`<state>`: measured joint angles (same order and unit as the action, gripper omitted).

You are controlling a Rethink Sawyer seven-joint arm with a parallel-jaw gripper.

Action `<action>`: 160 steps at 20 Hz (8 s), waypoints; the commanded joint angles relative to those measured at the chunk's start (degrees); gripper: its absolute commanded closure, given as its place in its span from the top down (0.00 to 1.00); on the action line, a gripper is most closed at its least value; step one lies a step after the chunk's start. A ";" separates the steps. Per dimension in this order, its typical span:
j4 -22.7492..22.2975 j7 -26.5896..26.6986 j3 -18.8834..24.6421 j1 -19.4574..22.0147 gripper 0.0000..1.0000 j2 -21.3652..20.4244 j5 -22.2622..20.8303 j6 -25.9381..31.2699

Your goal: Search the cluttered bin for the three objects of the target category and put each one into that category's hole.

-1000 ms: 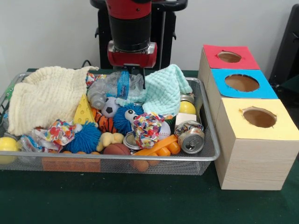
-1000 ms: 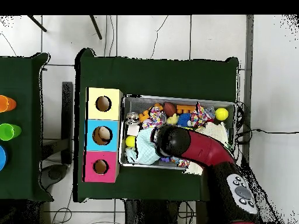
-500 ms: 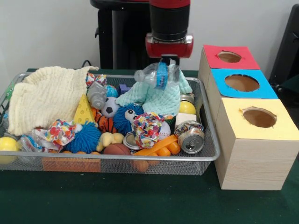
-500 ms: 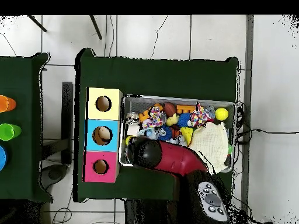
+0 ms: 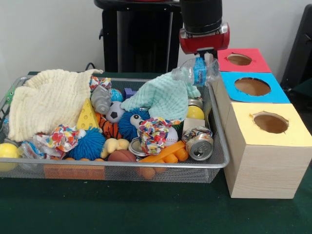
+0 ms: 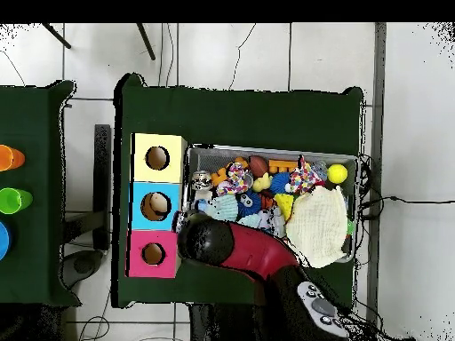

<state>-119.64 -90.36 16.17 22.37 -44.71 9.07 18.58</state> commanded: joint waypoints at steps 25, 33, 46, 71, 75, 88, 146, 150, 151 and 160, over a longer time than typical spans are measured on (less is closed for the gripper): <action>-17.91 -24.46 45.28 18.68 0.00 5.33 3.68 -21.67; -15.19 -22.52 42.29 18.51 0.00 10.65 -0.87 -23.19; -8.28 -16.23 38.56 19.75 0.00 26.51 -11.82 -26.76; 2.43 -13.24 36.99 20.42 0.00 31.39 -14.55 -16.90; 3.77 -12.31 36.16 20.41 0.00 31.54 -14.85 -15.22; 2.16 -11.87 30.91 20.86 0.00 26.53 -17.60 -12.34; 11.34 -7.52 30.03 27.01 0.00 32.21 -22.35 -2.46; 12.03 -8.93 27.19 25.09 0.00 29.42 -23.45 -2.78; 12.58 -9.03 26.16 24.33 0.00 28.61 -23.85 -2.81; 13.39 -10.62 22.39 21.27 0.00 25.41 -25.43 -4.97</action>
<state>-118.32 -101.00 50.55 43.91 -18.87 -11.50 12.18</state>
